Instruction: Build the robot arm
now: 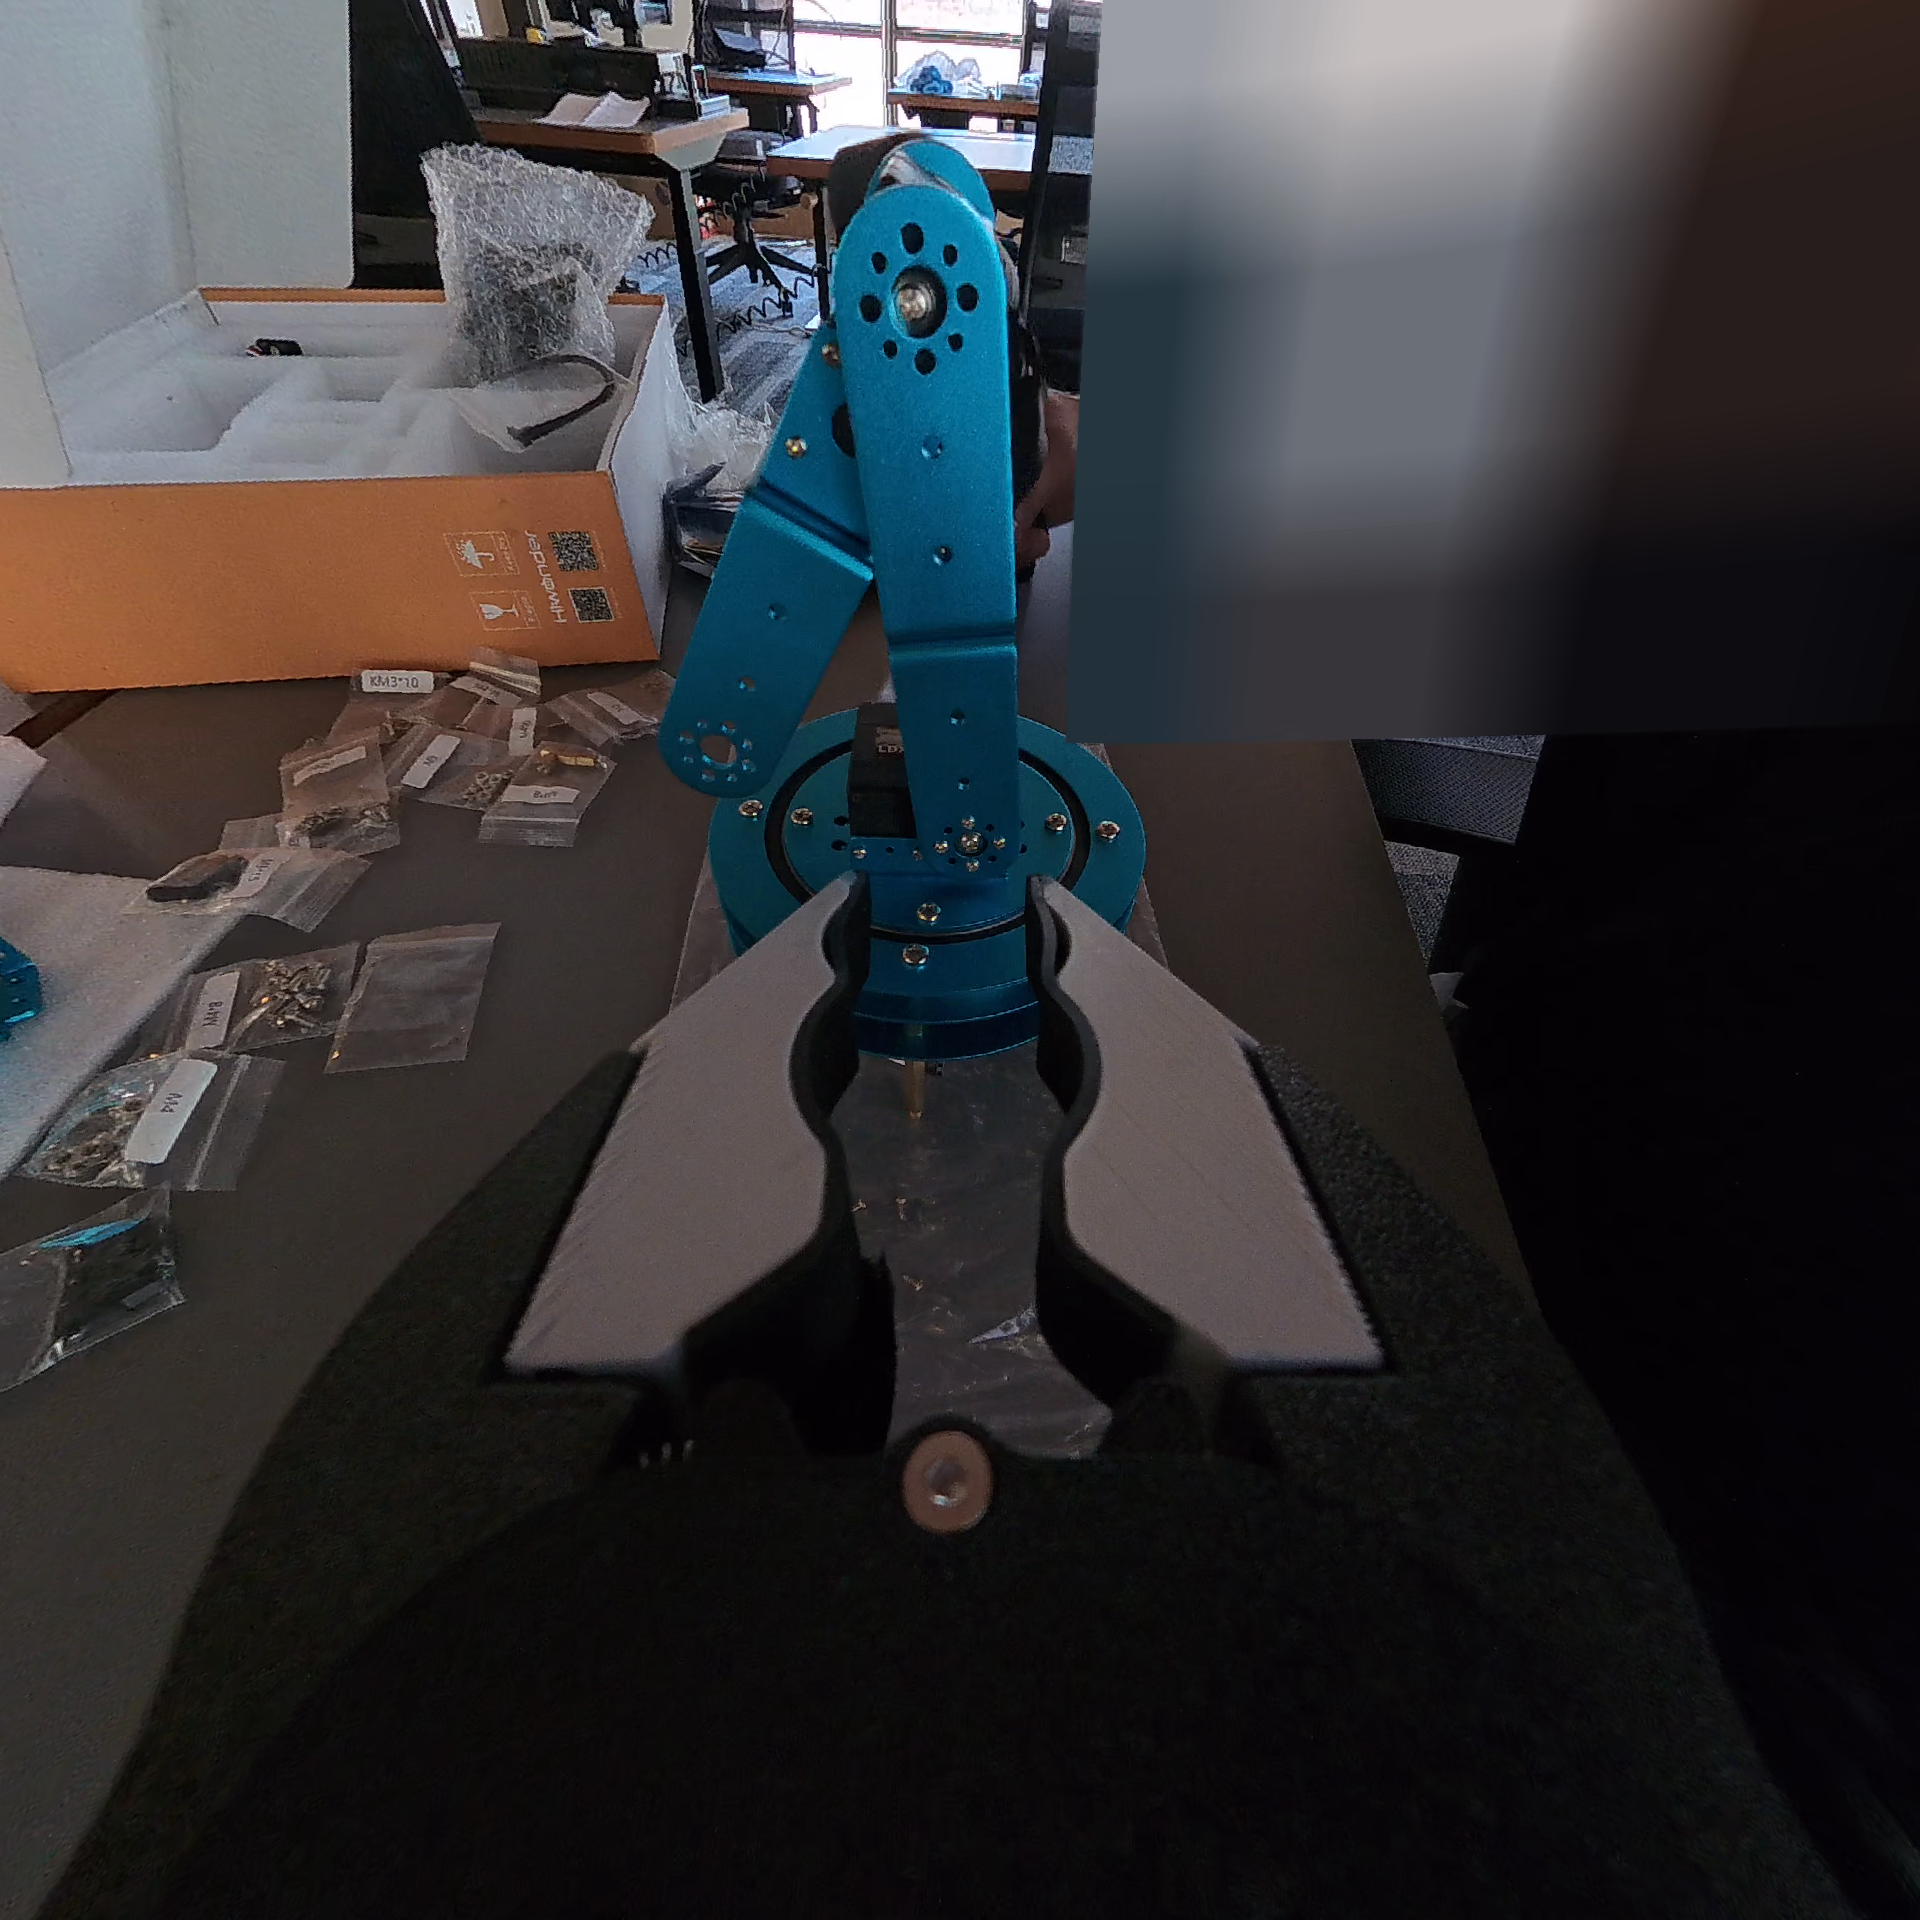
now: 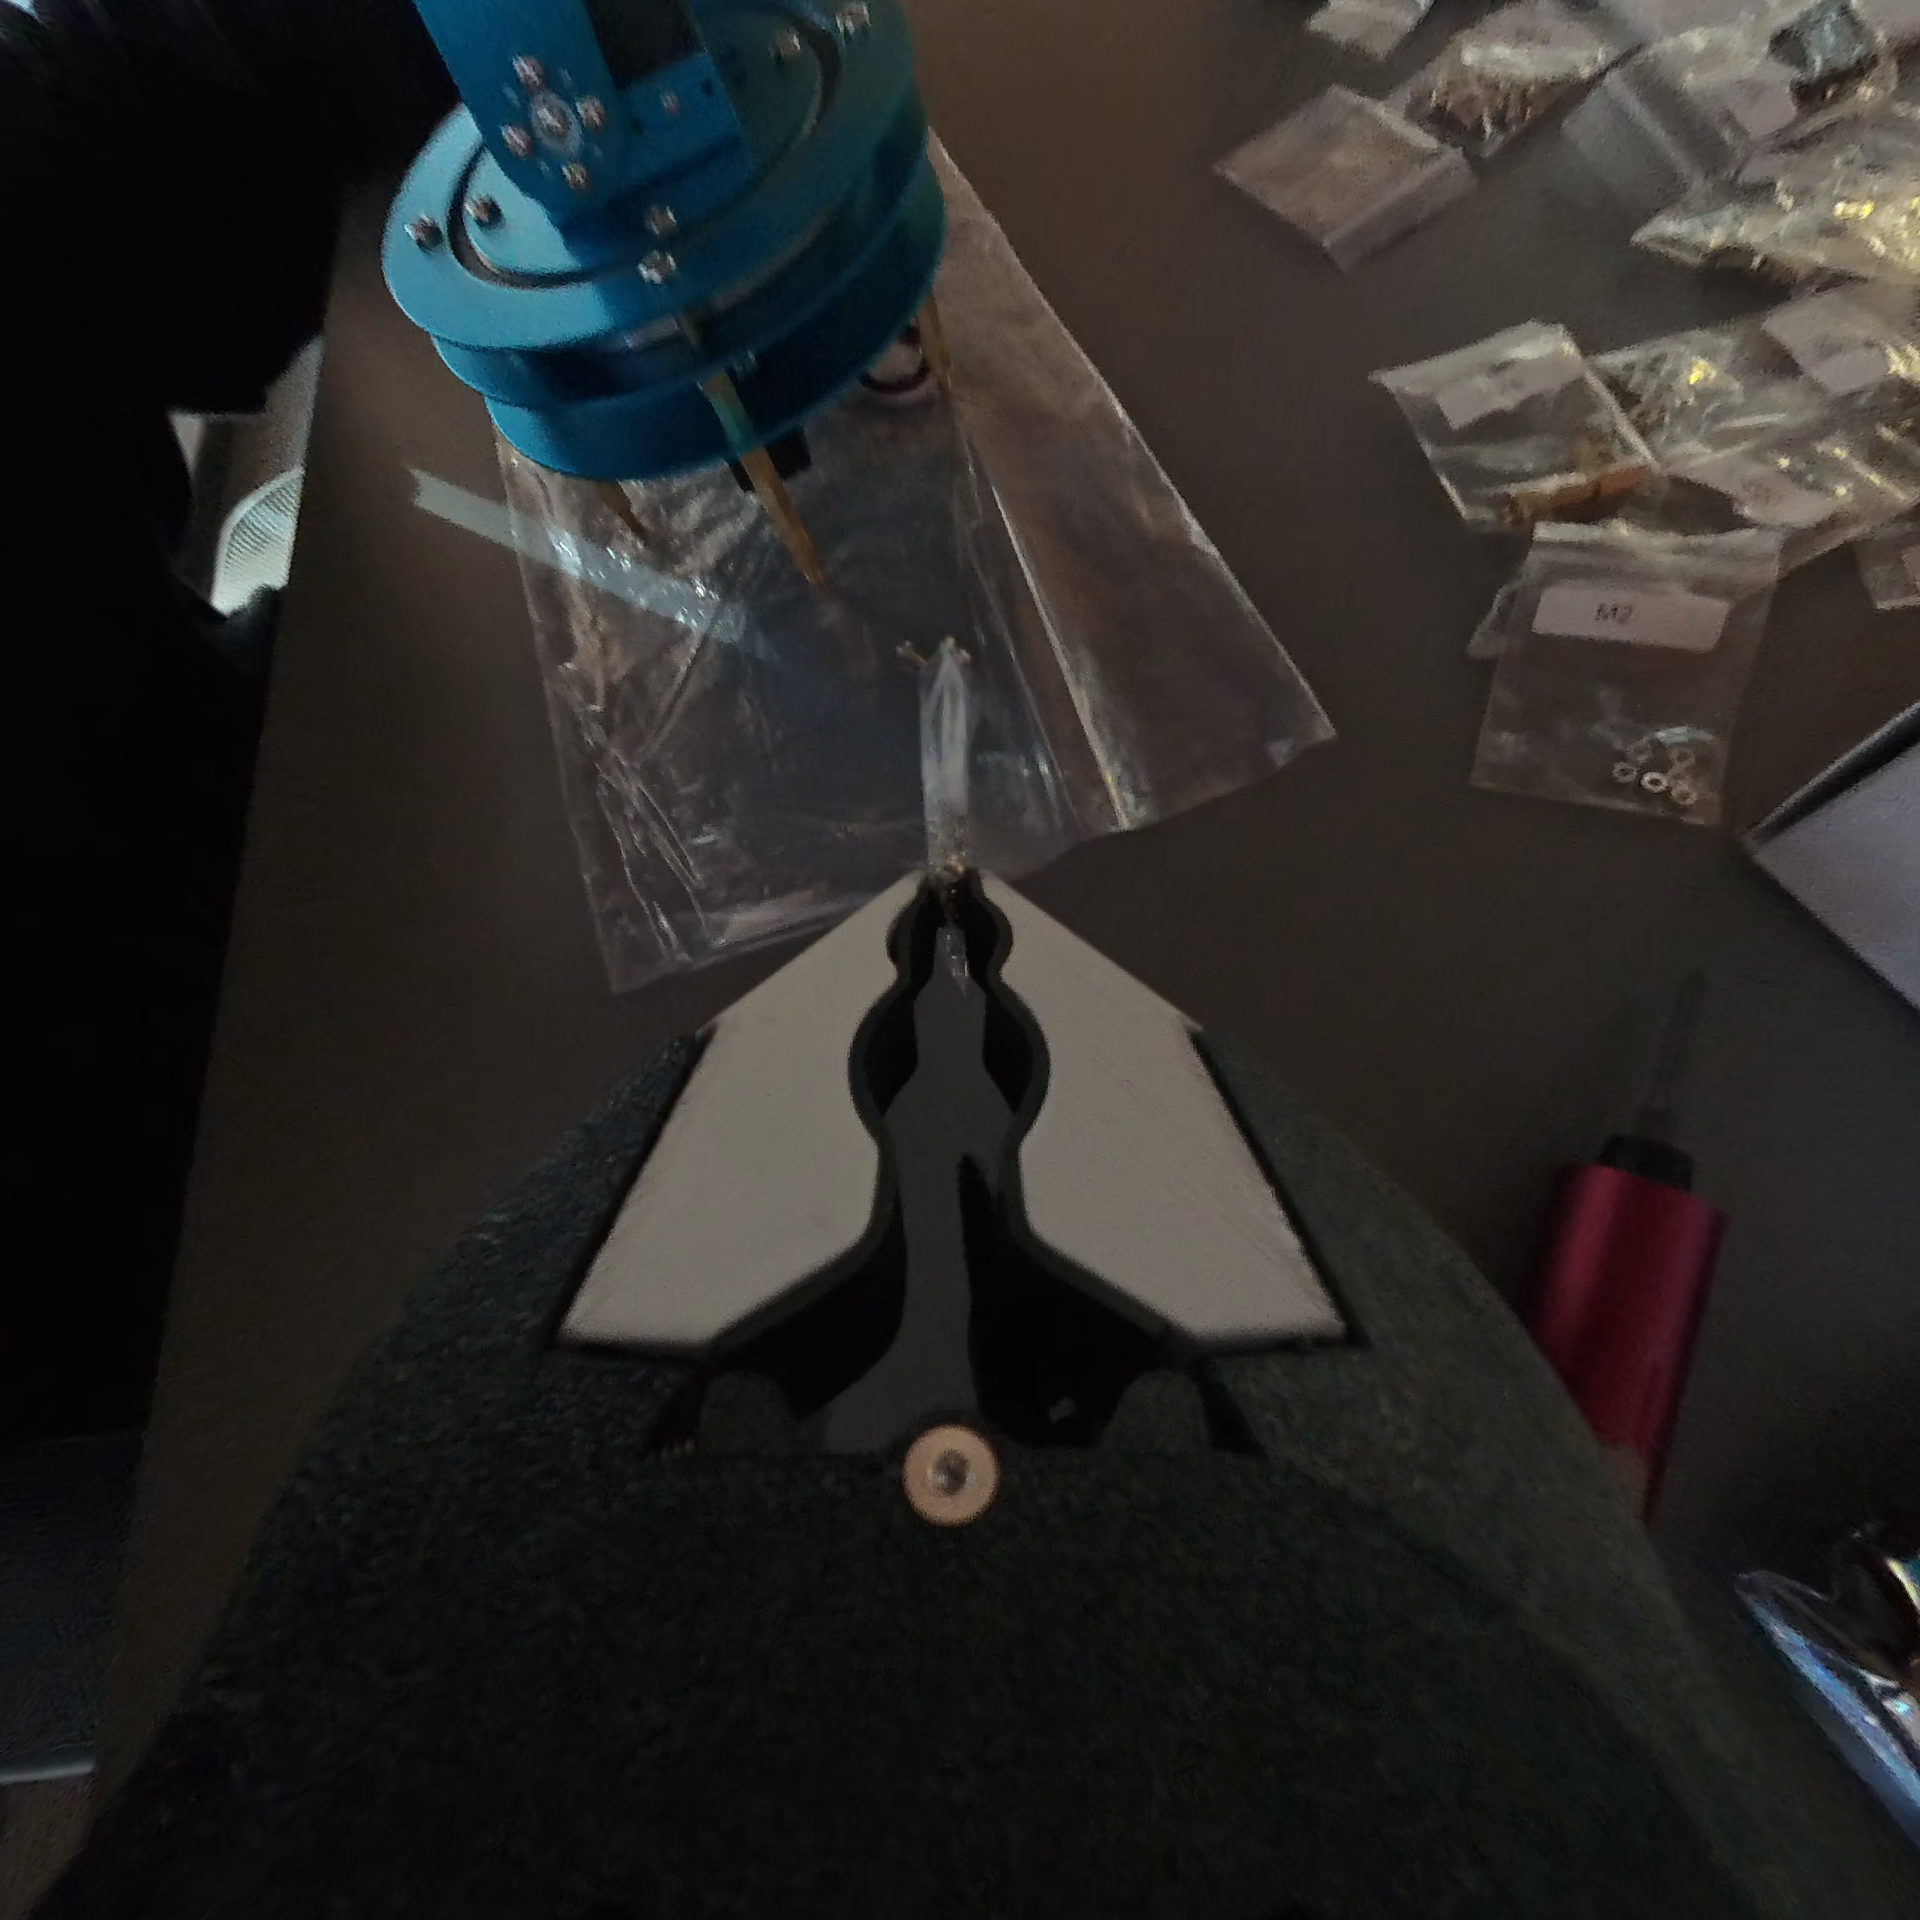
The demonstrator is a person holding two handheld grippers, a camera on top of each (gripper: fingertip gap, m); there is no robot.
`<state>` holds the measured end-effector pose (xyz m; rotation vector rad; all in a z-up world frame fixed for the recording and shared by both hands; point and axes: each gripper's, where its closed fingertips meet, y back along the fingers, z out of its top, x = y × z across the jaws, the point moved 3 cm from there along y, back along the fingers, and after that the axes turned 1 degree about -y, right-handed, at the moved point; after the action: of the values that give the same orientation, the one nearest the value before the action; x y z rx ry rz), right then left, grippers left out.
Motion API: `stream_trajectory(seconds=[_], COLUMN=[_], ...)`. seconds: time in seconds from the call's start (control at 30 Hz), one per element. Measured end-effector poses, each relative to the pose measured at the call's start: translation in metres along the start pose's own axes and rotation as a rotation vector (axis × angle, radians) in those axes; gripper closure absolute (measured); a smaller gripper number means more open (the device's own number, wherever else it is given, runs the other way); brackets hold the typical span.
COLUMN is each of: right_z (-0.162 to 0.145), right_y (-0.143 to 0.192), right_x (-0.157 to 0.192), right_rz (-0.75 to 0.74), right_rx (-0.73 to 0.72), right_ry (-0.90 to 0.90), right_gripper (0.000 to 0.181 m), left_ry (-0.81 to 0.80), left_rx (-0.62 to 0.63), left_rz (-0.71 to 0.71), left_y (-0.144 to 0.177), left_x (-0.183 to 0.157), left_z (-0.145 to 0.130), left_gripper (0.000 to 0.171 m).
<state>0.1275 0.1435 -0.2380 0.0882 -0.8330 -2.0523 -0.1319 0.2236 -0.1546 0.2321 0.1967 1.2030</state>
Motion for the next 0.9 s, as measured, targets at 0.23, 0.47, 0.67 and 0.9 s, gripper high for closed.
stream_trajectory(seconds=[0.23, 0.47, 0.67, 0.9], right_z=[0.002, -0.002, 0.001, 0.010], right_y=[0.003, 0.000, -0.001, 0.005], right_x=[-0.003, -0.003, -0.002, -0.002], right_rz=[-0.025, -0.014, -0.011, 0.029], right_rx=[-0.007, 0.019, -0.001, -0.079], right_ry=[0.002, -0.001, -0.002, -0.040], right_gripper=[0.178, 0.177, 0.177, 0.178], left_ry=[-0.002, -0.005, -0.009, -0.010], left_rx=[0.001, 0.004, 0.002, 0.001], left_rz=[0.003, 0.004, 0.002, 0.005], left_y=[0.000, 0.000, 0.001, 0.002], left_x=[0.001, 0.001, 0.000, 0.000], left_z=[-0.001, -0.002, -0.002, -0.002], left_gripper=[0.143, 0.143, 0.143, 0.143])
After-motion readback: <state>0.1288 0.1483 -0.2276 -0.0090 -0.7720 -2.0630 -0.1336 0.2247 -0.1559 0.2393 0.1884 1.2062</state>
